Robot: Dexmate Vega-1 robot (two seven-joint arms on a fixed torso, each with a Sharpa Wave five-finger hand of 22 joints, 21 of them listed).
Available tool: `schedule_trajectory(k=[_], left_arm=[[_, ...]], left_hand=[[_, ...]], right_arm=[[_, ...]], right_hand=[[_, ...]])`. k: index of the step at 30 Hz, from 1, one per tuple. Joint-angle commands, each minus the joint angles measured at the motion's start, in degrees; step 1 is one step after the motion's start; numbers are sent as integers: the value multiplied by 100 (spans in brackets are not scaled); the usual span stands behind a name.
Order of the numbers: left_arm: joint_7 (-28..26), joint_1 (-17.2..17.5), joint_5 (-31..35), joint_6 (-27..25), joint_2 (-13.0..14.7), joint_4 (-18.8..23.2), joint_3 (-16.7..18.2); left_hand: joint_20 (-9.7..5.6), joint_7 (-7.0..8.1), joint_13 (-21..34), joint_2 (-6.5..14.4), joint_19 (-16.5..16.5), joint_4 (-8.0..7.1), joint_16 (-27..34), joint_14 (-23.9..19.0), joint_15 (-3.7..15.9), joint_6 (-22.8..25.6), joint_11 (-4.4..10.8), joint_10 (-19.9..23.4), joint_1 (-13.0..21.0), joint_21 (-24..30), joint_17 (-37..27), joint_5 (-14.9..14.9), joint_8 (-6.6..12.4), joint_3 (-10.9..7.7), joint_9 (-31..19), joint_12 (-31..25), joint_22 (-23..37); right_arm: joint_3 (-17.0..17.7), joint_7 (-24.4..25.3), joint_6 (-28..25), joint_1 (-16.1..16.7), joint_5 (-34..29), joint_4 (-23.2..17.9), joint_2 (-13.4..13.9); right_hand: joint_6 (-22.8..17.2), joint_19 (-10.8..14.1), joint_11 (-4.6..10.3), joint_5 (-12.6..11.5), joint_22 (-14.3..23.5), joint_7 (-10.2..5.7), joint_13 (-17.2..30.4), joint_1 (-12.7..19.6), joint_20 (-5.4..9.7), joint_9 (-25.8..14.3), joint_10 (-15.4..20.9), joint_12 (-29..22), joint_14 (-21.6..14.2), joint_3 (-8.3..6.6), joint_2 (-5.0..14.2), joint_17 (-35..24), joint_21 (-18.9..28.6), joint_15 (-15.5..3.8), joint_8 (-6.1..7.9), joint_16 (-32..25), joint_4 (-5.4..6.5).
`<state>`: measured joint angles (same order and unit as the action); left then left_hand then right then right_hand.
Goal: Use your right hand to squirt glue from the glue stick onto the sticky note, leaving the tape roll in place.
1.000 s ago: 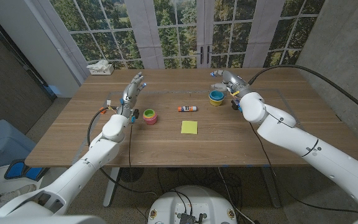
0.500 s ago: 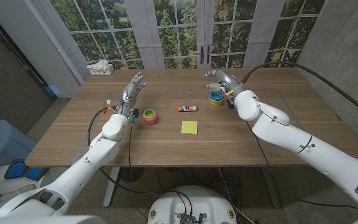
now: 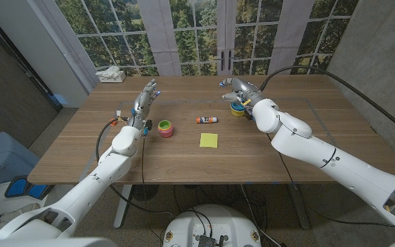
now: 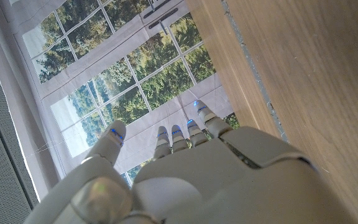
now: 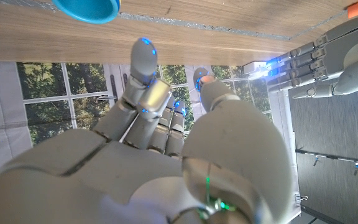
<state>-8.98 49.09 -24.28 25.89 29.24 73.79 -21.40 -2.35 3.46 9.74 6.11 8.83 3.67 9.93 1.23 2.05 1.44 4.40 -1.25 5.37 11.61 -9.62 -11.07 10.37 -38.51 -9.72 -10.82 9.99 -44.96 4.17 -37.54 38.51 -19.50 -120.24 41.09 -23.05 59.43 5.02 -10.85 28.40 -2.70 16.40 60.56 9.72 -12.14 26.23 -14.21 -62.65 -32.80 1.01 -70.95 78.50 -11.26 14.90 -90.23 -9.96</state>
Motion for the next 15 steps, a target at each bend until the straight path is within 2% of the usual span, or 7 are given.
schedule_trajectory(k=[1, 15], left_arm=[[30, 39, -25, 70, 9, -20, 22], [38, 111, -52, 117, 30, 28, 55]], left_hand=[[-141, -20, 30, 163, 48, 20, 10, 39, 258, -12, 24, -24, -56, -10, -10, 4, -5, -19, -10, 3, 13], [-139, -16, 30, 166, 48, 26, 12, 38, 259, -12, 37, -27, -69, -13, -10, 4, -5, -19, -9, 4, 13]], right_arm=[[-321, -215, -159, -167, -440, 17, -182], [-563, -424, -275, -253, -822, 58, -373]], right_hand=[[-95, 2, 9, -28, -4, 7, 25, 51, 255, -10, 88, -34, -83, 22, 77, -13, 48, -84, 49, -3, 2], [-161, 19, 27, -21, -36, 36, 46, 80, 251, -13, 159, -46, -113, 56, 93, -12, 90, -84, 63, -2, 18]])
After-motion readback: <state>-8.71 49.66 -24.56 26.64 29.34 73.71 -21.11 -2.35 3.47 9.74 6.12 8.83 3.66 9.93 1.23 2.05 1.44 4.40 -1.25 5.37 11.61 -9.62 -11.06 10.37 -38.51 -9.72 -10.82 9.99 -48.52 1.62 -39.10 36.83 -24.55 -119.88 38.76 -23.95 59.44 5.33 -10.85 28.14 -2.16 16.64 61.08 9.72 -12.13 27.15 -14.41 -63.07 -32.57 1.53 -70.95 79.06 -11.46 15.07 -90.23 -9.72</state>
